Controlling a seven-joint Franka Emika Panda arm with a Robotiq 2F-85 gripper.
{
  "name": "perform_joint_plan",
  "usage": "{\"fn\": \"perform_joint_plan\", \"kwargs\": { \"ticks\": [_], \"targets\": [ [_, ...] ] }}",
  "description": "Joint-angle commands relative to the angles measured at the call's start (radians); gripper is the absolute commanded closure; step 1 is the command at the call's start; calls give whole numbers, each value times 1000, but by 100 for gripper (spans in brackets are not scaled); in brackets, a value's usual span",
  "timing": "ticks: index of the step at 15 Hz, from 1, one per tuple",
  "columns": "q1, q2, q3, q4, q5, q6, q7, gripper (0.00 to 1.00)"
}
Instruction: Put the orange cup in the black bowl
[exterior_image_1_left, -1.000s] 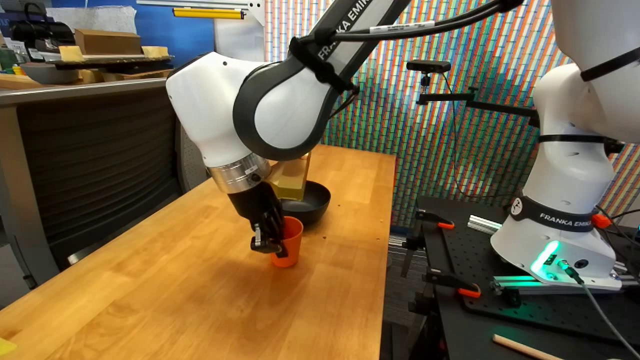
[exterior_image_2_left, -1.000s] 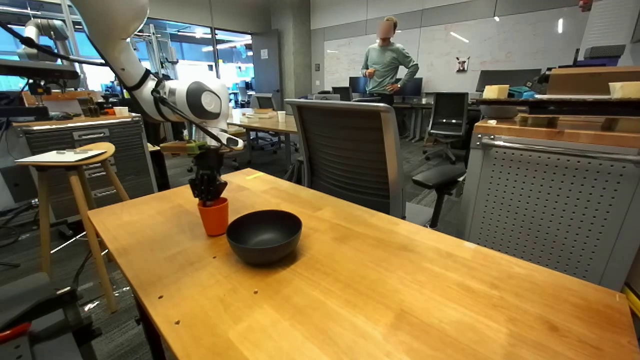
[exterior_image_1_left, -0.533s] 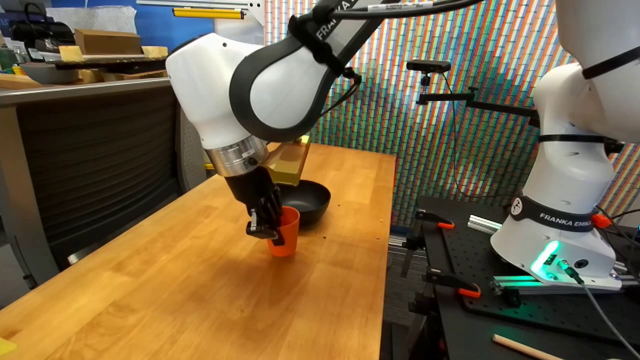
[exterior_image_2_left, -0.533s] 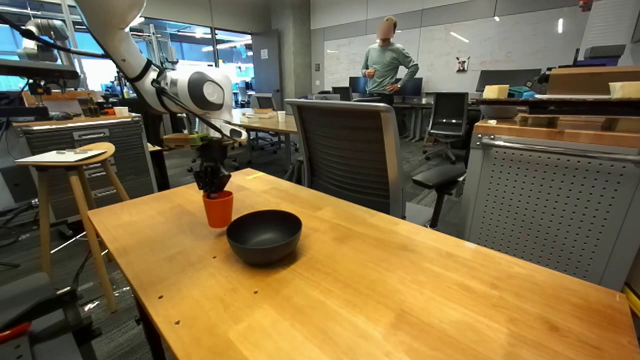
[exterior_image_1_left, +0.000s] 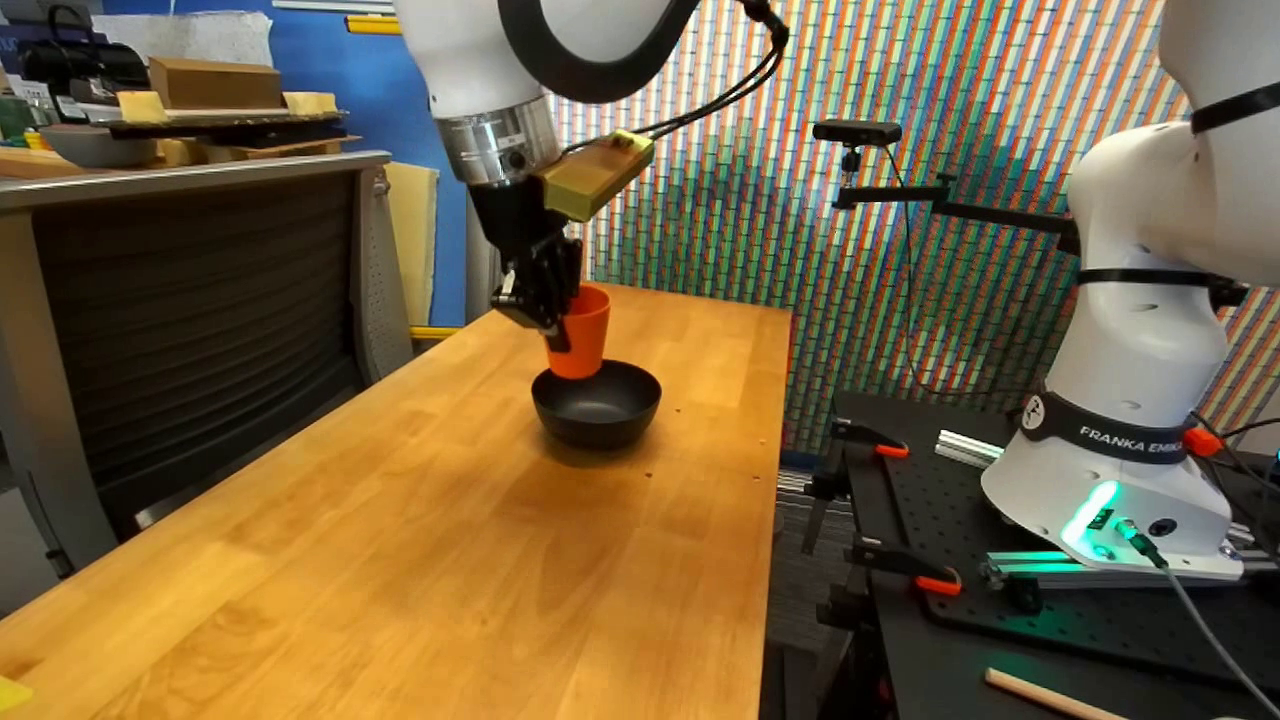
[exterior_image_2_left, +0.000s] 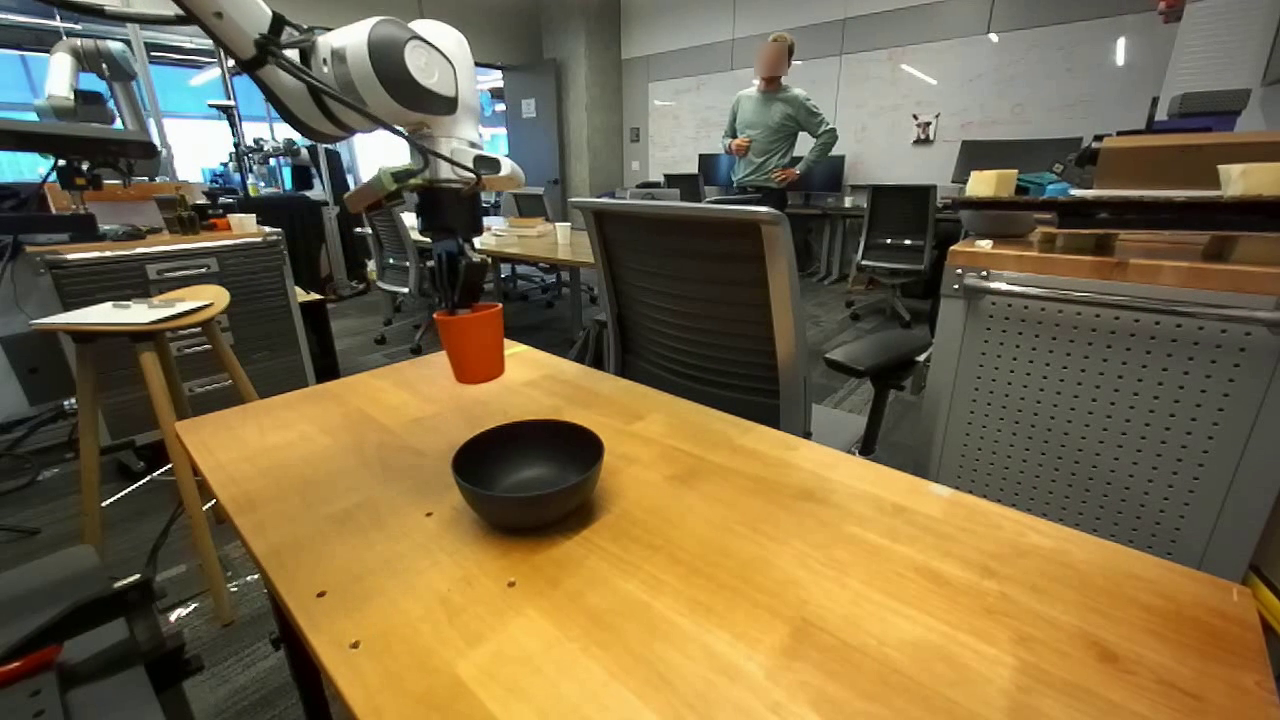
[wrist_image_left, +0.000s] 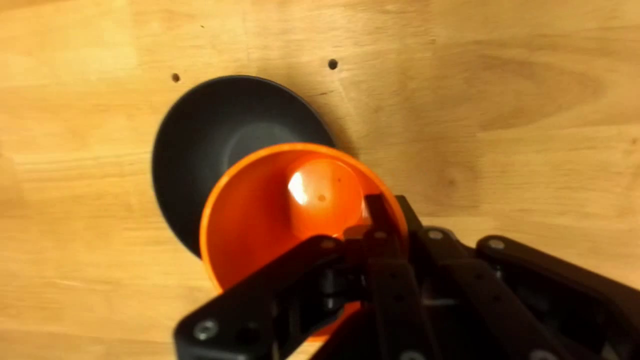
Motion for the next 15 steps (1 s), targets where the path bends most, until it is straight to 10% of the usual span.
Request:
{"fn": "perform_joint_plan", "kwargs": {
  "ticks": [1,15],
  "targets": [
    [-20,-75,-21,-75,-69,-12,160,98],
    [-96,230,-21,44,34,96,132,98]
  ]
}}
